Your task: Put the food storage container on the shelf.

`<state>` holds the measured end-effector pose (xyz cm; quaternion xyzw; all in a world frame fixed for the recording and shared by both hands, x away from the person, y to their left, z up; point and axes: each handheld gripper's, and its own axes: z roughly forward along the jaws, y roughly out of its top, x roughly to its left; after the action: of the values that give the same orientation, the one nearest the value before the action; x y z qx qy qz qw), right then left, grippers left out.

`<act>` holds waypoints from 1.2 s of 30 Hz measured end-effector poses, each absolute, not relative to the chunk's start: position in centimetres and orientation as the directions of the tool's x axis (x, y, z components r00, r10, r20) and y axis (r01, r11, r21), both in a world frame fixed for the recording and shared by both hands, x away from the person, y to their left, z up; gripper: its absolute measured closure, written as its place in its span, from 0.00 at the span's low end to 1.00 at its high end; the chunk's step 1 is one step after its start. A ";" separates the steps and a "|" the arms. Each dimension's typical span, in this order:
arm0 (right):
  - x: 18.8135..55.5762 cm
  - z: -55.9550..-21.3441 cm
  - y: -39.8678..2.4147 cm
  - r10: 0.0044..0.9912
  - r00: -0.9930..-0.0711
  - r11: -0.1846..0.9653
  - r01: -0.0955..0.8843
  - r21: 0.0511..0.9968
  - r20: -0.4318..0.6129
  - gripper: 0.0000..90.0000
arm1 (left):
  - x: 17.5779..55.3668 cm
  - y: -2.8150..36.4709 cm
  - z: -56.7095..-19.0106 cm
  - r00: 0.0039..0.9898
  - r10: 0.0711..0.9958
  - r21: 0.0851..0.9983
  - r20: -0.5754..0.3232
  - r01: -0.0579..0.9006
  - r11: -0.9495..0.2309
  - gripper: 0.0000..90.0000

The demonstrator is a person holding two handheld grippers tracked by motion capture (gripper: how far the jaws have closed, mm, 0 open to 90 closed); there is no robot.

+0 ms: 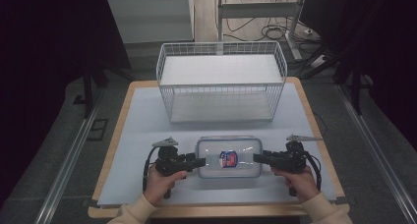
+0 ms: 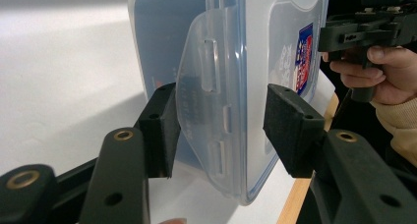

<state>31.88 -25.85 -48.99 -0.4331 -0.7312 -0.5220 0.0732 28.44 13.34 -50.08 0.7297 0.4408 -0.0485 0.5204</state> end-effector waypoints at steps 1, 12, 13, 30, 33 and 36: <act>31.9 -48.8 -25.9 0.554 -0.618 0.082 0.707 0.702 0.557 0.58 | 28.4 13.4 -49.9 0.610 0.594 0.722 -0.524 0.689 -0.070 0.54; 32.2 -46.1 -25.5 0.556 -0.655 0.067 0.649 0.758 0.512 0.58 | 28.5 13.7 -47.9 0.642 0.594 0.761 -0.484 0.644 -0.076 0.55; 32.3 -45.8 -25.5 0.556 -0.660 0.069 0.643 0.763 0.506 0.58 | 28.5 13.8 -47.7 0.643 0.596 0.764 -0.482 0.641 -0.074 0.55; 34.7 -40.6 -23.9 0.552 -0.698 0.063 0.580 0.812 0.456 0.58 | 31.3 15.3 -42.2 0.677 0.599 0.817 -0.428 0.573 -0.065 0.55; 35.1 -39.4 -23.7 0.553 -0.704 0.061 0.567 0.821 0.446 0.58 | 31.8 15.5 -41.1 0.681 0.596 0.823 -0.426 0.566 -0.059 0.55; 35.5 -38.3 -23.5 0.553 -0.710 0.058 0.555 0.830 0.436 0.58 | 32.3 15.7 -39.9 0.684 0.598 0.831 -0.417 0.554 -0.053 0.55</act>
<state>35.53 -23.47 -38.28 -0.3809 -0.7273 -0.5710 0.0007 32.30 15.74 -39.93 0.7255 0.3967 0.0196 0.5620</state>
